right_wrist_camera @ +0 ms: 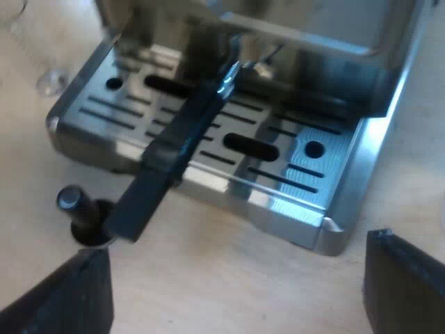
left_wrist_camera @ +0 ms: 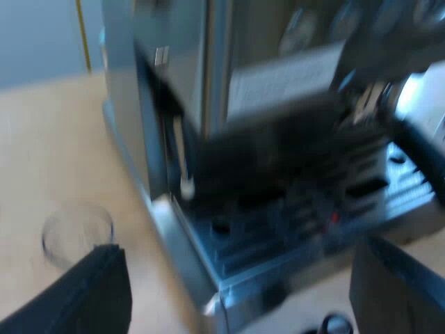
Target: Pour the beans into the coffee machine
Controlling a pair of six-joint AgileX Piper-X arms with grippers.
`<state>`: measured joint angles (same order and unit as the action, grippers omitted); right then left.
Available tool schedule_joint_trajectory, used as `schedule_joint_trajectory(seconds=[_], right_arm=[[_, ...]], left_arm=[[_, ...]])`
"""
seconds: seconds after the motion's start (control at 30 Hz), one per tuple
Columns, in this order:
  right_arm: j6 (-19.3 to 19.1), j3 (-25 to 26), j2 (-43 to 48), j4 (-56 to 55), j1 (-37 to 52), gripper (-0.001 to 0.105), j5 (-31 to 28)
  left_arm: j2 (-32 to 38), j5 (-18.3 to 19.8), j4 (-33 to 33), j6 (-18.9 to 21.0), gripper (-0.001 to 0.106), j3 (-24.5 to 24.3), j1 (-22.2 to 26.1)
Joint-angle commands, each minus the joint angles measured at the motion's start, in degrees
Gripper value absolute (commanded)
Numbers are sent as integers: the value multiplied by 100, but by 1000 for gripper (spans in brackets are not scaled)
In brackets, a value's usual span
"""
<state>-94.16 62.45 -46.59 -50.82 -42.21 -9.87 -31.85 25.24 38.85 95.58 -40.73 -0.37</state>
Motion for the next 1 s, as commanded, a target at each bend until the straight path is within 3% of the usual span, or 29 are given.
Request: schedule_joint_trajectory(seconds=[0.03,0.23,0.47,0.57,0.6,0.73,1.0], right_arm=[[-73,99,54,-55,810,79,607],[-123,99,114,-108,2249,79,1156],[-693,99,691,-269,3313,79,1186],[-994,99,938,-439,3479,79,1186],[-1147,99,1095,-548,3537,79,1186],[-1315,99,1578,-778,3538,79,1163],[-1315,99,2470,-1255,3538,79,1163]], left_arm=[[32,55,25,44,67,-341,-79],[32,15,45,44,67,-619,-79],[153,-196,563,59,67,-633,-79],[227,-383,697,59,67,-633,-79],[437,-757,922,59,67,-633,-79],[951,-1130,1151,59,67,-633,-79],[2011,-1178,1636,59,67,-633,-79]])
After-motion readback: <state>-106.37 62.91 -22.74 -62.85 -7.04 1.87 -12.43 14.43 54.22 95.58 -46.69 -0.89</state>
